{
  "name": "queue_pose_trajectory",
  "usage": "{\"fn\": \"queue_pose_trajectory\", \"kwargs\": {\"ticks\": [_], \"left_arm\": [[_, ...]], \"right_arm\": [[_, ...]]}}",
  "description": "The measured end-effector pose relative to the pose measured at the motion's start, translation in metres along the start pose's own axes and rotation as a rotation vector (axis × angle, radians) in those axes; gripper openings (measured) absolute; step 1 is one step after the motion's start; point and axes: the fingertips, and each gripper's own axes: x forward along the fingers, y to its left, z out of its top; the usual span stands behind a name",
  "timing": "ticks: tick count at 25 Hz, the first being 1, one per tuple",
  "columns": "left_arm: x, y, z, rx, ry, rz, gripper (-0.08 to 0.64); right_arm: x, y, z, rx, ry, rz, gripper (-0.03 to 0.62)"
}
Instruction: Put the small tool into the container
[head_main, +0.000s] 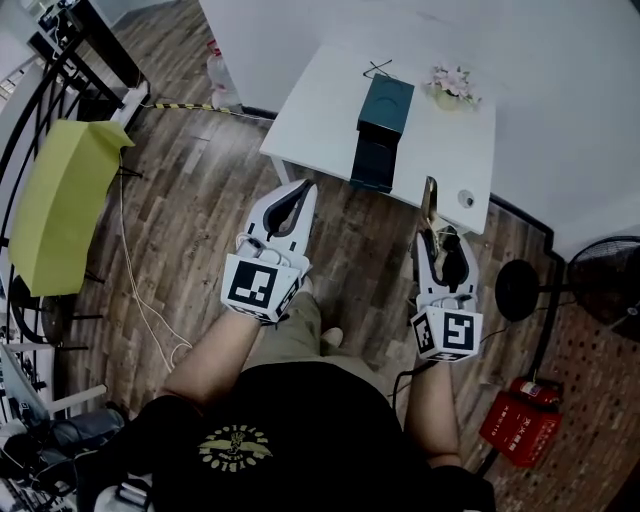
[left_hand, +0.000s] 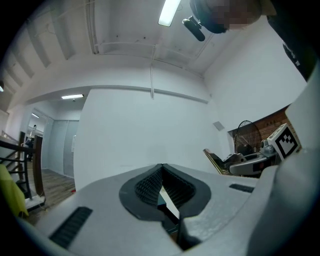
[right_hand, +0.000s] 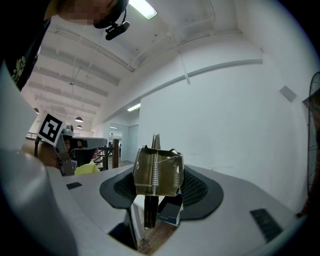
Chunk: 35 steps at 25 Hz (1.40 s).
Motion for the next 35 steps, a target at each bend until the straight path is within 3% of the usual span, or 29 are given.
{"fn": "queue_pose_trajectory", "kwargs": {"ticks": [35], "left_arm": [[0.099, 0.064, -0.039, -0.004, 0.033, -0.043, 0.008]], "right_arm": [[0.111, -0.024, -0.005, 0.025, 0.025, -0.014, 0.224]]}}
